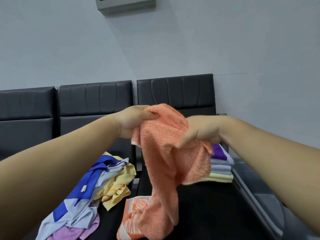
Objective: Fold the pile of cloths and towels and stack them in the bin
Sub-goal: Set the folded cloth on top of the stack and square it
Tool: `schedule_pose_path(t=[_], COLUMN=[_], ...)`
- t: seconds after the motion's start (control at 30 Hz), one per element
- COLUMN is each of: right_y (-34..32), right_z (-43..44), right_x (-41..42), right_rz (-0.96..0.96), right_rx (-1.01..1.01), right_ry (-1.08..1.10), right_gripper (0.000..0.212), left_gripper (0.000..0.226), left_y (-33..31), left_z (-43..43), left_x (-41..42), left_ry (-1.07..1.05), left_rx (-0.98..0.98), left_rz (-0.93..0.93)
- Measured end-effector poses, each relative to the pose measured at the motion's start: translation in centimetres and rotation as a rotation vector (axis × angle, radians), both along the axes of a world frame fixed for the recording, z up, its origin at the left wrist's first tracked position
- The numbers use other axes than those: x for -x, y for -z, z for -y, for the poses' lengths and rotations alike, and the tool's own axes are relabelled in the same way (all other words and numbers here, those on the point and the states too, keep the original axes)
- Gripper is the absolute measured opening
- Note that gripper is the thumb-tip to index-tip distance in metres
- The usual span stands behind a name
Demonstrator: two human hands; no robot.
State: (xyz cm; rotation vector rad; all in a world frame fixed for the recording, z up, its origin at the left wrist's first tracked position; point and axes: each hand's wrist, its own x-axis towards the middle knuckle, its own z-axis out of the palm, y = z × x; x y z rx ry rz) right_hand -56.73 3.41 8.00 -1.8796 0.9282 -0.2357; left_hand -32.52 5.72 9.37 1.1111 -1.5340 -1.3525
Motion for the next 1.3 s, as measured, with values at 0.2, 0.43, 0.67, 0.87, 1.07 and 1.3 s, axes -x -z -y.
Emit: schedule_pose_path(t=[0.2,0.43,0.67,0.87,1.07,1.3], right_y=[-2.6,-1.0,-2.6,-2.8,-0.2,-3.6], right_z=[-0.5,0.0,-0.6,-0.2,-0.3,0.1], right_x=[-0.1,0.4,-0.3,0.1,-0.1,-0.1], right_rz=[-0.319,0.167,-0.414,0.12,-0.239,-0.049], right_rx=[0.488,-0.021,0.641,0.203,0.298,0.341], right_ry=[0.236,0.055,0.224,0.186,0.099,0.283], right_gripper=[0.017,0.04,0.026,0.03,0.034,0.027], left_gripper=[0.026,0.035,0.037,0.043,0.029,0.036], left_y=[-0.8,-1.2,-1.0,-1.0,-1.2,-0.2], left_z=[-1.7,-0.7,-1.5,-0.9,-1.0,-1.2], left_x=[1.6,-0.4,0.9,-0.2,0.6,1.1], left_ry=[-0.049,0.049,0.21,0.052,-0.001,-0.047], left_rx=[0.331,0.05,0.059,0.029,0.026,0.285], left_rz=[1.151,0.132,0.5,0.406,0.068,0.988])
